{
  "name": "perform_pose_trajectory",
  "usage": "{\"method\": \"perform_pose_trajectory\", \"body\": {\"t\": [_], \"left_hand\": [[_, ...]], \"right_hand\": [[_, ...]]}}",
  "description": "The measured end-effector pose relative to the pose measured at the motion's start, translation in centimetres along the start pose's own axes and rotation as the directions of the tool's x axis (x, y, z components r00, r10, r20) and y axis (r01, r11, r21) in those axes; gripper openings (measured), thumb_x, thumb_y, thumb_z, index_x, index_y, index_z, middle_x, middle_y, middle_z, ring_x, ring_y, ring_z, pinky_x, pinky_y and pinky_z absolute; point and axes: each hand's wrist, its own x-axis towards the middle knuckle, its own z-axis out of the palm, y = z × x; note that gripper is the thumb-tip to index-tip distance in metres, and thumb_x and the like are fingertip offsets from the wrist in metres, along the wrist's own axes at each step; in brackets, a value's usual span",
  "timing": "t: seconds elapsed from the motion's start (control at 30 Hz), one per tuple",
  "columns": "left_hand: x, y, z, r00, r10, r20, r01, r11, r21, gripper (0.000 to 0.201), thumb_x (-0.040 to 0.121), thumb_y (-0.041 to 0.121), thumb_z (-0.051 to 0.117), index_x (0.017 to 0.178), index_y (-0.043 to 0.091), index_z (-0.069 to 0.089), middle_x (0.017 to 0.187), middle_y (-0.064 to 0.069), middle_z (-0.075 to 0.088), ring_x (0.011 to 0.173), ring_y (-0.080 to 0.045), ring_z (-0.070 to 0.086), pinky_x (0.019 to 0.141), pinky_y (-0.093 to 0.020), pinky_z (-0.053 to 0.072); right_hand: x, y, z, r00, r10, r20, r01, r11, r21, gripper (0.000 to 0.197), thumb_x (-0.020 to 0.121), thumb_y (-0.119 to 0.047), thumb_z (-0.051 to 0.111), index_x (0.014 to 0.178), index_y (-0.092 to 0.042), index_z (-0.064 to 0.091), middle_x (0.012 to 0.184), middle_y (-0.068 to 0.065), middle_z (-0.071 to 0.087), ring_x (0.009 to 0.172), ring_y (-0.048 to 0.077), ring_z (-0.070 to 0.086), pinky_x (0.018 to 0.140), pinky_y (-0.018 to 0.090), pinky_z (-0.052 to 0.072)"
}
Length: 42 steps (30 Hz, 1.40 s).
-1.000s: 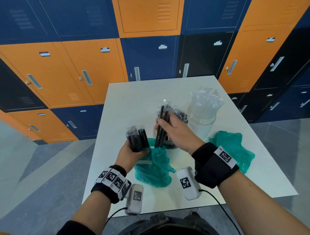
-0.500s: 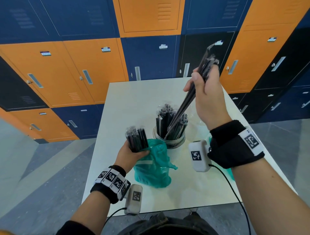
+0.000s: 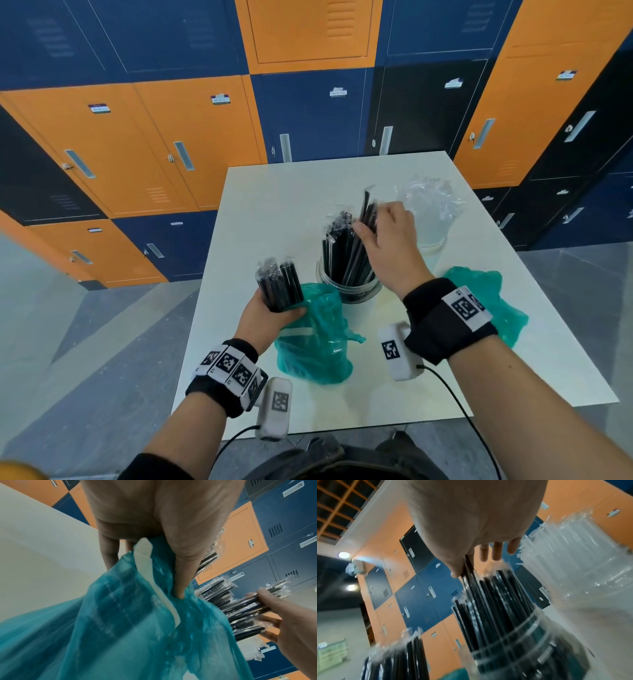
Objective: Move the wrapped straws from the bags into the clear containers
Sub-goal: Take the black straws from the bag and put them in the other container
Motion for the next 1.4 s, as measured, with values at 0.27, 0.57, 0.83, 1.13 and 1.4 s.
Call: {"method": "perform_pose_trajectory", "body": {"t": [0.27, 0.57, 0.83, 1.13, 1.4], "left_hand": [[0.3, 0.1, 0.3, 1.000, 0.001, 0.005, -0.001, 1.000, 0.018, 0.054, 0.070, 0.020, 0.087, 0.116, 0.016, 0.060, 0.100, 0.007, 0.068, 0.086, -0.001, 0.061, 0.067, -0.012, 0.043], [0.7, 0.0, 0.4, 1.000, -0.007, -0.001, 0.007, 1.000, 0.004, 0.054, 0.069, 0.019, 0.087, 0.116, 0.014, 0.061, 0.101, 0.005, 0.069, 0.088, -0.004, 0.063, 0.067, -0.014, 0.045], [1.1, -0.6, 0.3, 1.000, -0.015, -0.003, 0.015, 1.000, -0.027, 0.056, 0.067, 0.024, 0.088, 0.116, 0.019, 0.062, 0.105, 0.005, 0.071, 0.097, -0.013, 0.067, 0.084, -0.030, 0.052], [0.8, -0.5, 0.2, 1.000, -0.017, -0.024, 0.017, 1.000, 0.000, 0.054, 0.069, 0.022, 0.087, 0.116, 0.016, 0.061, 0.103, 0.005, 0.070, 0.093, -0.009, 0.065, 0.072, -0.018, 0.047], [0.4, -0.2, 0.2, 1.000, 0.000, -0.013, 0.000, 1.000, 0.003, 0.051, 0.070, 0.021, 0.086, 0.114, 0.016, 0.061, 0.100, 0.008, 0.069, 0.090, -0.004, 0.064, 0.070, -0.015, 0.046]], "right_hand": [[-2.0, 0.9, 1.9, 0.998, 0.014, 0.057, -0.001, 0.975, -0.224, 0.040, 0.087, -0.057, 0.058, 0.114, -0.028, 0.062, 0.146, -0.002, 0.027, 0.129, 0.028, 0.022, 0.105, 0.049, 0.023], [-1.3, 0.2, 2.1, 0.945, -0.316, 0.087, 0.328, 0.908, -0.259, 0.047, 0.102, -0.029, 0.041, 0.148, -0.021, 0.036, 0.152, -0.004, 0.040, 0.146, 0.013, 0.025, 0.121, 0.041, 0.008], [-0.7, -0.8, 1.9, 0.984, -0.175, 0.038, 0.178, 0.945, -0.273, 0.060, 0.085, -0.073, 0.038, 0.139, -0.047, 0.038, 0.156, -0.010, 0.020, 0.147, 0.028, 0.013, 0.114, 0.060, 0.013], [1.5, 0.6, 2.1, 0.959, -0.242, 0.151, 0.254, 0.964, -0.071, 0.017, 0.091, -0.038, 0.060, 0.106, -0.030, 0.062, 0.131, -0.010, 0.044, 0.115, 0.016, 0.046, 0.082, 0.037, 0.052], [2.5, -0.7, -0.8, 0.931, -0.363, -0.042, 0.362, 0.932, -0.037, 0.023, 0.097, -0.032, 0.054, 0.117, -0.031, 0.064, 0.126, -0.012, 0.056, 0.109, 0.012, 0.046, 0.079, 0.026, 0.044]]}}
